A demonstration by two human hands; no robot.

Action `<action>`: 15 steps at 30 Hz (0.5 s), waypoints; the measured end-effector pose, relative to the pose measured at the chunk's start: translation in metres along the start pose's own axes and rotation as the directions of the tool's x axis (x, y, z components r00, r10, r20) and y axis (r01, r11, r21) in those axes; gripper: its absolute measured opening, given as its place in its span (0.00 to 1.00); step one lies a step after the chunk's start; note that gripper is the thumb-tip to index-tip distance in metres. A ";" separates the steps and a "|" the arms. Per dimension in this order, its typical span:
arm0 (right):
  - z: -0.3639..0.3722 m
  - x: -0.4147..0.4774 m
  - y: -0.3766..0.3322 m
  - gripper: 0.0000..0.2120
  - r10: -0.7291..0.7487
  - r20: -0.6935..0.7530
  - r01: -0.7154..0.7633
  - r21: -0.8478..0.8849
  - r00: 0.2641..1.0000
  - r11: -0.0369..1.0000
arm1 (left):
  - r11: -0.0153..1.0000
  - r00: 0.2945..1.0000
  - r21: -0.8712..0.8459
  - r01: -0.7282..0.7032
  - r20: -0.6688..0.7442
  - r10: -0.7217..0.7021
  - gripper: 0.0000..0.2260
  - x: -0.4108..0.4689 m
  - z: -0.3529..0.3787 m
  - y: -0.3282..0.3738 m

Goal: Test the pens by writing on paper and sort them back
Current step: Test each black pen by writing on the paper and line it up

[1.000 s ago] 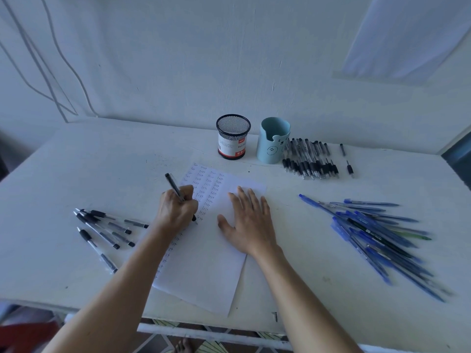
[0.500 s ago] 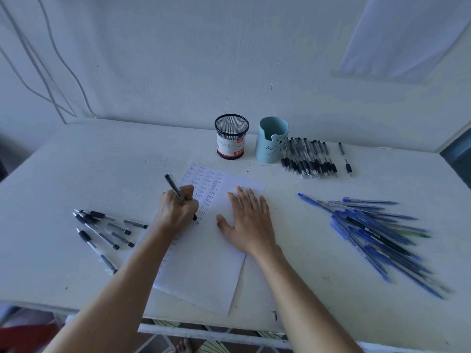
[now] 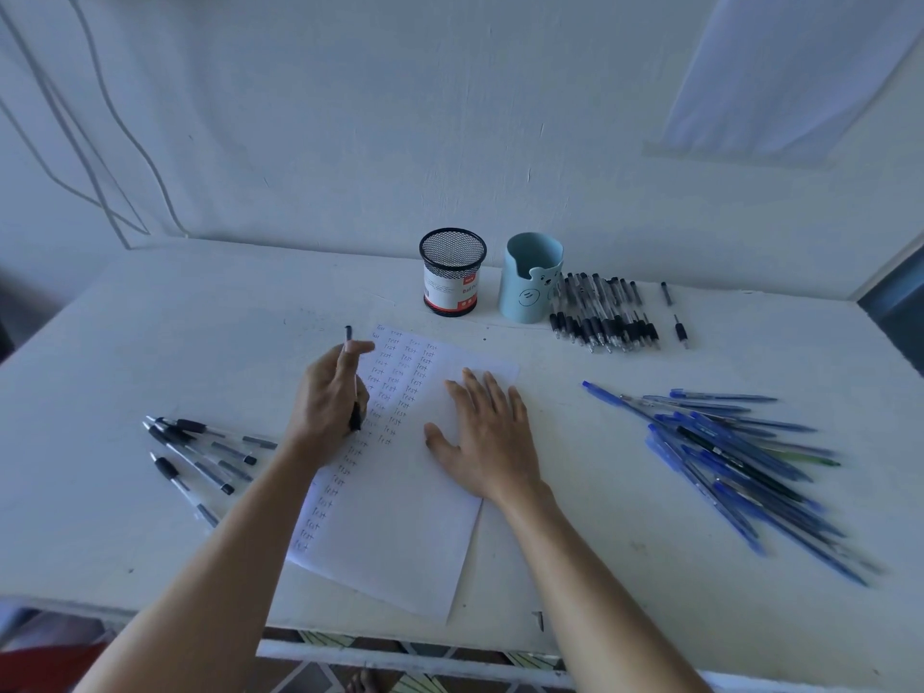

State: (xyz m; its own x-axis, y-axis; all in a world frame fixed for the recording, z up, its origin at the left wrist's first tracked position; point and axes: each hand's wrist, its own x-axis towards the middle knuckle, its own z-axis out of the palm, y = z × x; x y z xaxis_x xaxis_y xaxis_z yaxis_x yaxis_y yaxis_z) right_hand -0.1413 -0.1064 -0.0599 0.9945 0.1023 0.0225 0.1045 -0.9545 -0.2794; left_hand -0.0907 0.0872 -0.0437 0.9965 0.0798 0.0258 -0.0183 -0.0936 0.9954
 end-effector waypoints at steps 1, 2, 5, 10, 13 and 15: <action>-0.001 0.000 0.000 0.43 0.000 0.006 -0.001 0.009 1.000 1.000 | 1.000 1.000 0.005 -0.002 0.007 0.002 0.16 -0.001 0.000 0.000; -0.002 0.000 -0.001 0.43 0.002 0.013 -0.002 0.019 1.000 1.000 | 1.000 1.000 0.007 -0.003 0.009 0.003 0.17 -0.002 0.000 0.000; -0.005 0.002 0.001 0.37 0.007 0.048 -0.010 0.056 0.999 0.998 | 0.999 1.000 0.045 0.020 0.021 -0.021 0.17 -0.003 0.000 0.000; -0.012 0.007 0.017 0.29 0.009 0.028 -0.013 0.176 1.000 0.984 | 0.990 0.997 0.129 0.063 0.045 -0.069 0.15 -0.005 0.001 0.008; -0.015 0.007 0.029 0.33 0.059 -0.007 -0.058 0.121 0.998 0.991 | 0.974 0.996 0.220 0.061 0.056 -0.075 0.14 -0.008 0.004 0.011; -0.016 0.006 0.034 0.37 0.084 -0.021 -0.083 0.077 0.996 0.994 | 0.967 0.995 0.246 0.065 0.060 -0.082 0.14 -0.009 0.004 0.014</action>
State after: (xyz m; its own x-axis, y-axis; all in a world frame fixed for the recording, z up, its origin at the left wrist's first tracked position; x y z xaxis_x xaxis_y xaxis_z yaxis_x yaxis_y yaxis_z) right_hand -0.1314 -0.1433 -0.0537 0.9997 0.0155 0.0188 0.0211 -0.9352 -0.3534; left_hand -0.0998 0.0807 -0.0306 0.9977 0.0279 -0.0618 0.0675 -0.3296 0.9417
